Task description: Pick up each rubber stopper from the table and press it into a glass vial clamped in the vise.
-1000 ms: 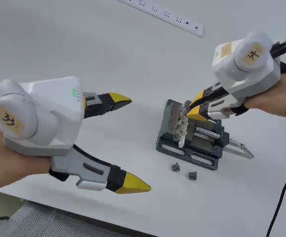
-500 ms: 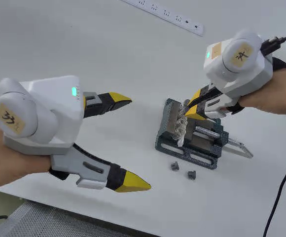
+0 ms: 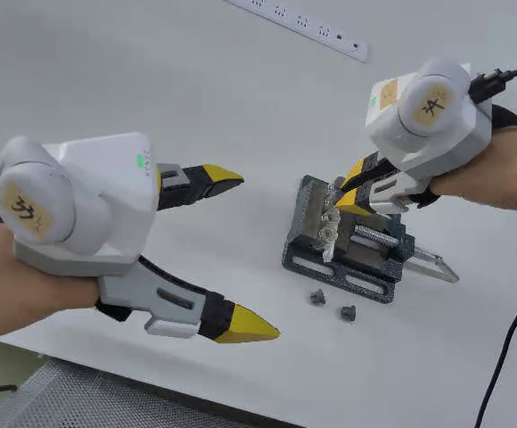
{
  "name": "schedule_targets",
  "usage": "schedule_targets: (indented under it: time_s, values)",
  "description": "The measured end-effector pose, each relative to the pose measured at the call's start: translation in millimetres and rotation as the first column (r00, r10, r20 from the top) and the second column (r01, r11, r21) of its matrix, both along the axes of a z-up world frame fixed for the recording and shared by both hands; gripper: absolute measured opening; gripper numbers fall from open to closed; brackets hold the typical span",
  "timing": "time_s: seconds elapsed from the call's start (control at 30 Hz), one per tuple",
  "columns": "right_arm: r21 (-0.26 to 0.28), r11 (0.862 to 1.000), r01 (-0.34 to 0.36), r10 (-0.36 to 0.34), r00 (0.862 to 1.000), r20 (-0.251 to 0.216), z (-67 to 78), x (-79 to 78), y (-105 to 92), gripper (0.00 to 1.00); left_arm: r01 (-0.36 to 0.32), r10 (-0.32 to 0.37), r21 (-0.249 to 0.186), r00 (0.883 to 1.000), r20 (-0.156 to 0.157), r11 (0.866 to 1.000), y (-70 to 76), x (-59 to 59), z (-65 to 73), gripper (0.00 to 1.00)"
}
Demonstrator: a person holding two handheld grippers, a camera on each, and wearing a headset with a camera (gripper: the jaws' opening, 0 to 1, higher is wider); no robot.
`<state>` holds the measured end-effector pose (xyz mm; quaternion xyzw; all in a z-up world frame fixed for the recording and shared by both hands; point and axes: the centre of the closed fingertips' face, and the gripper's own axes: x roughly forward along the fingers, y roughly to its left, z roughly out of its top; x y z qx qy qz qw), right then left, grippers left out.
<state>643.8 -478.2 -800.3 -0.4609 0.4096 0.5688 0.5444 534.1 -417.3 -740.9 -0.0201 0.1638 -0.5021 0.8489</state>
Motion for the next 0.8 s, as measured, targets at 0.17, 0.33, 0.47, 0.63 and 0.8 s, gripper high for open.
schedule_targets:
  time_s: [0.17, 0.33, 0.47, 0.63, 0.8]
  values:
    - [0.007, 1.000, 0.001, -0.001, 1.000, 0.000, 0.7, 1.0, 0.6, 0.07, -0.004, 0.004, -0.002, 1.000, -0.004, 1.000, 0.8, 0.5, -0.9, 0.93]
    - [0.017, 1.000, 0.015, -0.015, 1.000, -0.009, 0.9, -0.8, 0.0, 0.09, -0.005, 0.005, -0.004, 1.000, -0.004, 1.000, 0.1, 0.9, -0.5, 0.93]
    - [0.023, 1.000, 0.019, -0.019, 1.000, -0.008, 0.9, -1.3, -0.8, 0.10, -0.003, 0.003, -0.005, 1.000, -0.004, 1.000, -0.8, 0.6, -0.2, 0.92]
    - [0.043, 0.999, 0.033, -0.033, 0.999, -0.009, 7.0, -0.7, -1.8, 0.10, -0.003, 0.003, -0.005, 1.000, -0.006, 1.000, -1.1, 0.0, -0.5, 0.92]
    - [0.079, 0.995, 0.053, -0.052, 0.999, -0.010, 16.1, 2.6, -1.8, 0.04, -0.001, 0.001, -0.005, 1.000, -0.009, 1.000, -1.4, -0.9, -1.1, 0.91]
